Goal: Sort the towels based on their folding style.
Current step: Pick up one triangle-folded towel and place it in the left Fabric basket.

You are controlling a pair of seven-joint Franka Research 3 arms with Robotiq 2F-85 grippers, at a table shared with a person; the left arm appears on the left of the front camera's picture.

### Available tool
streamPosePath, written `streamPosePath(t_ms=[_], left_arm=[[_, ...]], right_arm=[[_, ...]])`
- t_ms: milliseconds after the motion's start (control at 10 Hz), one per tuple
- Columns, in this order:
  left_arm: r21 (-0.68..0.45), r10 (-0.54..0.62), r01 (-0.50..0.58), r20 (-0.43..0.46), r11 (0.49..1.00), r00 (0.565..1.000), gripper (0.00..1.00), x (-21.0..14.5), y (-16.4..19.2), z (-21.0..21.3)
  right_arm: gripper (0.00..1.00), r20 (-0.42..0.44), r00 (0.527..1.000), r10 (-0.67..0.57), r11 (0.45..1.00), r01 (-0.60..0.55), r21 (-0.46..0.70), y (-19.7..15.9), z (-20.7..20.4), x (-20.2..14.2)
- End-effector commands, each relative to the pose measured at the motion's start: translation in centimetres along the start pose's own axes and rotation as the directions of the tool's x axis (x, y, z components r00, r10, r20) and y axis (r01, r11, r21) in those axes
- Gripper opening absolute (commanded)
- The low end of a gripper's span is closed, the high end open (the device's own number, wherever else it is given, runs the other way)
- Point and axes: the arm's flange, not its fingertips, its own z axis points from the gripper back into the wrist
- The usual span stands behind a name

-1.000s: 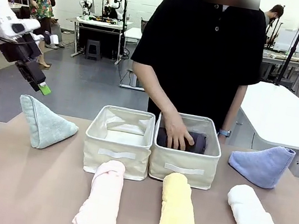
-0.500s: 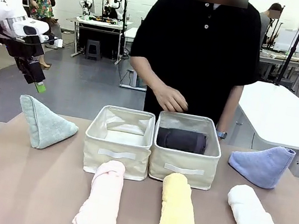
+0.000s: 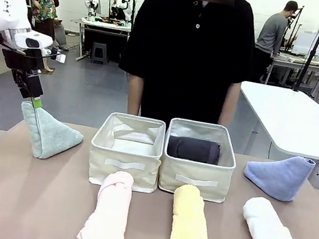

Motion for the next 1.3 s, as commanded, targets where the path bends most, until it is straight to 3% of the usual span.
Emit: streamPosePath(t_ms=[0,300,700,800,900,1000,1200], left_arm=[[0.032,0.025,-0.023,-0.055,0.999,0.998,1.00,0.6,0.0,-1.5],[0.018,0.019,-0.017,-0.117,1.000,0.993,1.00,0.6,0.6,-4.1],[-0.005,0.013,-0.013,-0.081,1.000,0.997,1.00,0.5,0.9,-4.8],[-0.013,0.005,-0.006,-0.095,1.000,0.995,0.44,0.4,1.0,-4.8],[-0.011,0.003,-0.004,-0.097,1.000,0.995,0.43,0.4,1.0,-4.9],[-0.008,0.001,-0.002,-0.097,1.000,0.995,0.00,0.4,1.0,-5.0],[-0.005,0.001,-0.002,-0.088,1.000,0.996,0.00,0.4,1.1,-5.1]], right_arm=[[1.00,0.020,1.000,0.015,1.000,-0.016,0.012,-0.1,0.1,0.2],[1.00,0.020,1.000,0.015,1.000,-0.016,0.012,-0.1,0.1,0.2],[1.00,0.020,1.000,0.015,1.000,-0.016,0.012,-0.1,0.1,0.2],[1.00,0.020,1.000,0.015,1.000,-0.016,0.012,-0.1,0.1,0.2],[1.00,0.020,1.000,0.015,1.000,-0.016,0.012,-0.1,0.1,0.2],[1.00,0.020,1.000,0.015,1.000,-0.016,0.012,-0.1,0.1,0.2],[1.00,0.020,1.000,0.015,1.000,-0.016,0.012,-0.1,0.1,0.2]])
